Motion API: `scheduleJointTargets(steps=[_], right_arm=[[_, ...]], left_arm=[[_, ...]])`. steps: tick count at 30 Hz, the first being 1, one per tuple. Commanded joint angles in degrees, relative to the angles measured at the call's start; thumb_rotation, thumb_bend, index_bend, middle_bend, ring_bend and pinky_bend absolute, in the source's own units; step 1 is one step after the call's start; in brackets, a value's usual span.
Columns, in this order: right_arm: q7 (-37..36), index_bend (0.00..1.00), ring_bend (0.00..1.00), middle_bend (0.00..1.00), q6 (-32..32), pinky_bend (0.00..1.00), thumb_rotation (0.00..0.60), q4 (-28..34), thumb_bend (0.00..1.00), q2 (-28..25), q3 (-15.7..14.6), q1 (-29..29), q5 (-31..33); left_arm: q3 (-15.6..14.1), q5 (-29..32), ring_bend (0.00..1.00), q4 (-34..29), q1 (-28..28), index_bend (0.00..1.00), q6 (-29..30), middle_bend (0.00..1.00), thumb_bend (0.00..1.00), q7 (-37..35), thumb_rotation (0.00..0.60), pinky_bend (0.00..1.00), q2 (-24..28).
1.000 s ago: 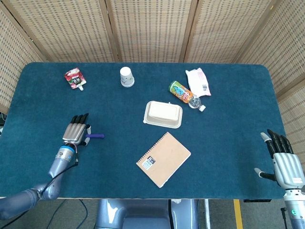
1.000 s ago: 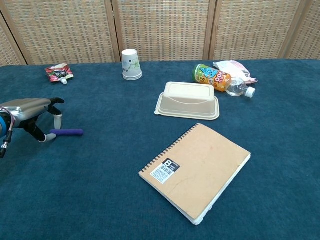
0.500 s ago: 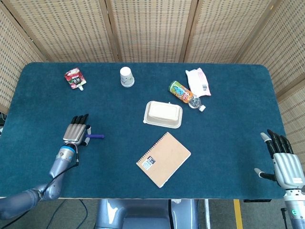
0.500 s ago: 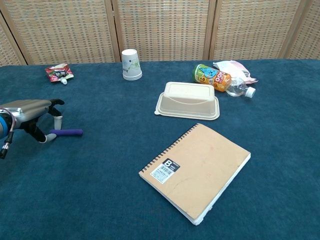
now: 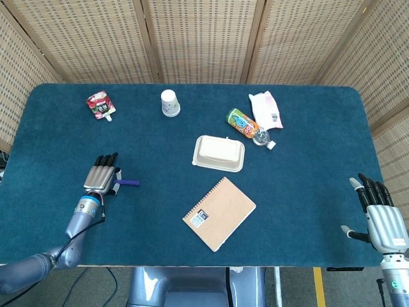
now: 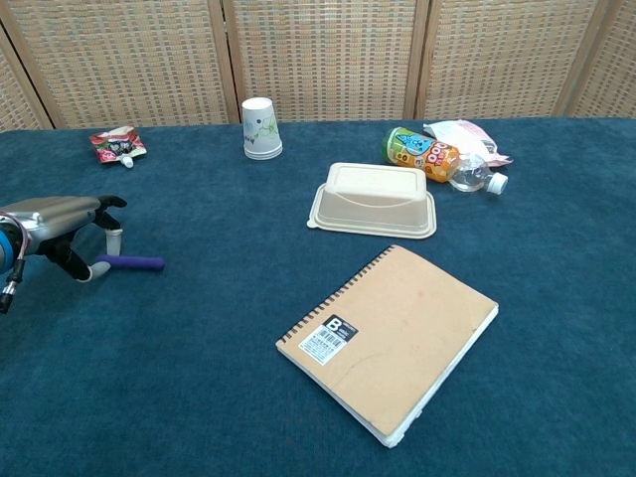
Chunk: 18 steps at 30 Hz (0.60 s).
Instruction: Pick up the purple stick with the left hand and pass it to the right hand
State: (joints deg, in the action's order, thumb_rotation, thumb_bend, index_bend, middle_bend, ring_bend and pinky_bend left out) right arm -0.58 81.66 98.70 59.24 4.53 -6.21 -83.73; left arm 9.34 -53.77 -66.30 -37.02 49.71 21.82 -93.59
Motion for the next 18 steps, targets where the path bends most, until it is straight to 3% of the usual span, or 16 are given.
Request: scheduleJointTargets(steps=[1, 13, 16, 18], right_arm=[[0.01, 0.05, 0.00, 0.00, 0.00, 0.00, 0.600, -0.01, 0.00, 0.01, 0.01, -0.01, -0.01], [-0.17, 0.05, 0.00, 0.00, -0.12, 0.00, 0.600, 0.02, 0.00, -0.02, -0.04, -0.06, -0.01], [-0.19, 0.05, 0.00, 0.00, -0.13, 0.00, 0.600, 0.00, 0.00, 0.00, -0.08, -0.04, -0.01], [-0.28, 0.05, 0.00, 0.00, -0.22, 0.00, 0.600, 0.02, 0.00, 0.03, -0.11, -0.09, -0.06]], left_arm=[[0.04, -0.09, 0.00, -0.06, 0.09, 0.68, 0.11, 0.00, 0.57, -0.36, 0.600, 0.00, 0.07], [1.11, -3.26, 0.00, -4.11, 2.14, 0.71, 0.44, 0.00, 0.57, -9.80, 0.600, 0.00, 3.19], [1.38, -5.63, 0.00, -6.64, 3.10, 0.71, -1.11, 0.00, 0.57, -16.60, 0.600, 0.00, 5.19], [1.81, -10.75, 0.00, -10.19, 4.42, 0.72, -2.35, 0.00, 0.57, -27.17, 0.600, 0.00, 7.85]])
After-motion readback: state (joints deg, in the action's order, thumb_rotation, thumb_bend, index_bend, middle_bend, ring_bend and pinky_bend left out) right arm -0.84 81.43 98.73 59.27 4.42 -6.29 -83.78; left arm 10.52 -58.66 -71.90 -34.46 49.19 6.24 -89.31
